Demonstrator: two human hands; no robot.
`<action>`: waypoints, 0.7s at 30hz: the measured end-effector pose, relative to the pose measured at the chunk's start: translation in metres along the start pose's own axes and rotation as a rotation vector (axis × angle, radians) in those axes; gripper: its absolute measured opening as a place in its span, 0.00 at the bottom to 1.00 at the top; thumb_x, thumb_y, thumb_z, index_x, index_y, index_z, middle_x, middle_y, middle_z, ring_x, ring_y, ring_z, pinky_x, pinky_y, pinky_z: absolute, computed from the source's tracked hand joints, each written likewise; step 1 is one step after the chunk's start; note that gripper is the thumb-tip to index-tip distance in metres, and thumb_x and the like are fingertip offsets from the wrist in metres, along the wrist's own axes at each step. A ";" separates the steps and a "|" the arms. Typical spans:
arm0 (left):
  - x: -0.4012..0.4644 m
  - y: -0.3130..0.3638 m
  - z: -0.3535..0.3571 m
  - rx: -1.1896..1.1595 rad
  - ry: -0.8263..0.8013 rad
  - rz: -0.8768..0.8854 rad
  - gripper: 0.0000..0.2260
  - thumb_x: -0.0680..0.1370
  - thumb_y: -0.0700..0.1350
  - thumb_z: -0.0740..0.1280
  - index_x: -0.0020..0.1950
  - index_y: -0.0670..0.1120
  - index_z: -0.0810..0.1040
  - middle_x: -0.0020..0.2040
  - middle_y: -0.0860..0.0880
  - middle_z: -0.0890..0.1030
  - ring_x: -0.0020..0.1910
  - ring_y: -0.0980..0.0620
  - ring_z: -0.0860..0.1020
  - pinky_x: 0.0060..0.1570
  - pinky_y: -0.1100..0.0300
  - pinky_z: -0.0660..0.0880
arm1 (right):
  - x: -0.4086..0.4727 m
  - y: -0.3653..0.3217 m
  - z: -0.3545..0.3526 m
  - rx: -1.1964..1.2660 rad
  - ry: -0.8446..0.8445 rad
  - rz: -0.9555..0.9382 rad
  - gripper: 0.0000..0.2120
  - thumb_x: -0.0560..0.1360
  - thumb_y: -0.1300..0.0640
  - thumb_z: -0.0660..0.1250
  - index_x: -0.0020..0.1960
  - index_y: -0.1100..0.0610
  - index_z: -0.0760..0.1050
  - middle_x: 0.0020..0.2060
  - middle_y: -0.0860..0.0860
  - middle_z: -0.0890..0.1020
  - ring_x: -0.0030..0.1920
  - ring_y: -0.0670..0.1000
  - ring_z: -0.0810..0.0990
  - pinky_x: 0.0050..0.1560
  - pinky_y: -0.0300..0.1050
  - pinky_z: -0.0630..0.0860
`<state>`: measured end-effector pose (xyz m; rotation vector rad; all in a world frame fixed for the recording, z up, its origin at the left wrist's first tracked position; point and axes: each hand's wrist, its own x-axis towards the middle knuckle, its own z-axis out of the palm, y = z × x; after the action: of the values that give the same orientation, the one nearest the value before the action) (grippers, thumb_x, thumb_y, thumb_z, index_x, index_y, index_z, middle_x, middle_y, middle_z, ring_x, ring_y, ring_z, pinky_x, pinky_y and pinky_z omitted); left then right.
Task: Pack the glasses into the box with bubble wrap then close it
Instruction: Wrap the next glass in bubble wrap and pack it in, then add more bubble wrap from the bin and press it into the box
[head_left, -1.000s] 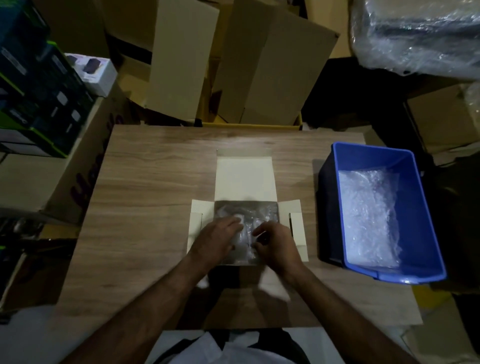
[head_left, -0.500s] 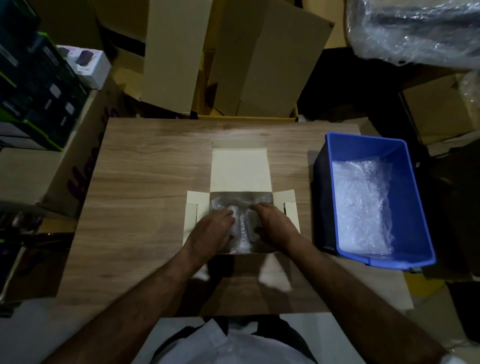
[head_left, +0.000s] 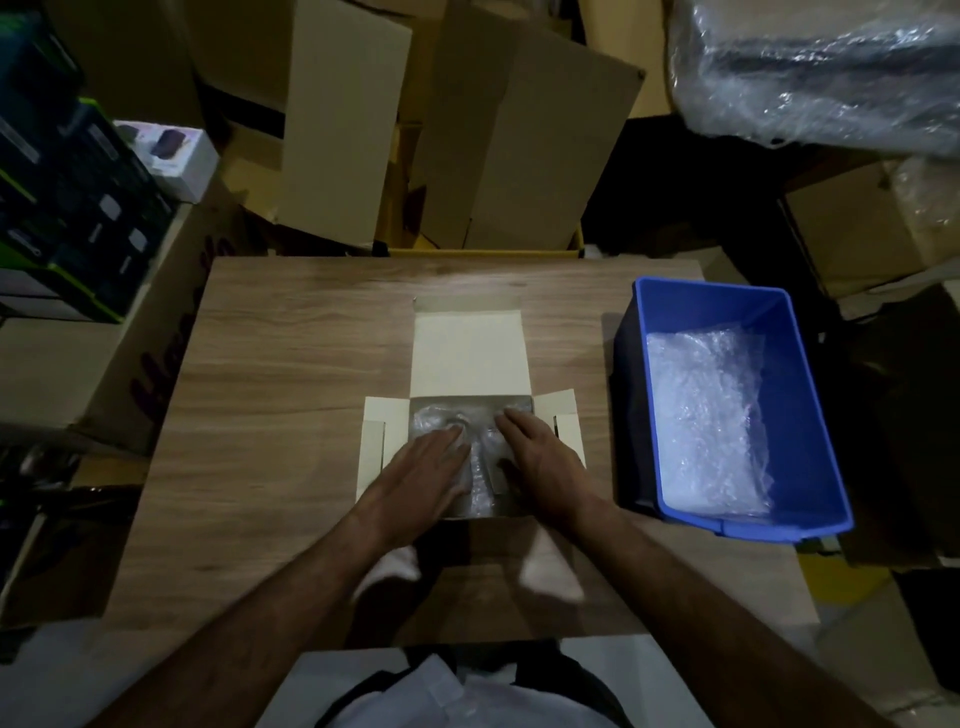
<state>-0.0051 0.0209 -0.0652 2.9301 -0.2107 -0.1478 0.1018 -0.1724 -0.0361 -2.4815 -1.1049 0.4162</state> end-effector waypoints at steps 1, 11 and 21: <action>0.001 0.001 -0.002 0.016 -0.002 -0.001 0.26 0.82 0.55 0.59 0.75 0.42 0.70 0.74 0.40 0.72 0.73 0.44 0.71 0.71 0.47 0.71 | -0.002 0.000 -0.002 -0.005 0.026 0.007 0.30 0.77 0.59 0.71 0.76 0.60 0.66 0.73 0.58 0.70 0.73 0.57 0.70 0.66 0.53 0.77; 0.025 0.027 -0.022 -0.009 0.040 -0.069 0.31 0.79 0.62 0.60 0.76 0.45 0.69 0.78 0.42 0.67 0.76 0.41 0.67 0.73 0.42 0.66 | -0.030 0.026 -0.041 -0.072 0.244 0.060 0.27 0.81 0.48 0.58 0.77 0.60 0.66 0.77 0.61 0.65 0.78 0.60 0.63 0.78 0.57 0.61; 0.140 0.152 -0.050 -0.162 0.364 0.119 0.27 0.85 0.55 0.59 0.77 0.38 0.67 0.78 0.37 0.64 0.77 0.39 0.65 0.74 0.41 0.65 | -0.090 0.111 -0.094 -0.059 0.455 0.299 0.28 0.81 0.47 0.60 0.77 0.57 0.67 0.78 0.61 0.65 0.79 0.60 0.61 0.77 0.58 0.60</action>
<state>0.1190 -0.1379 0.0029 2.7116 -0.2973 0.3651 0.1545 -0.3301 0.0047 -2.6146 -0.5757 -0.1059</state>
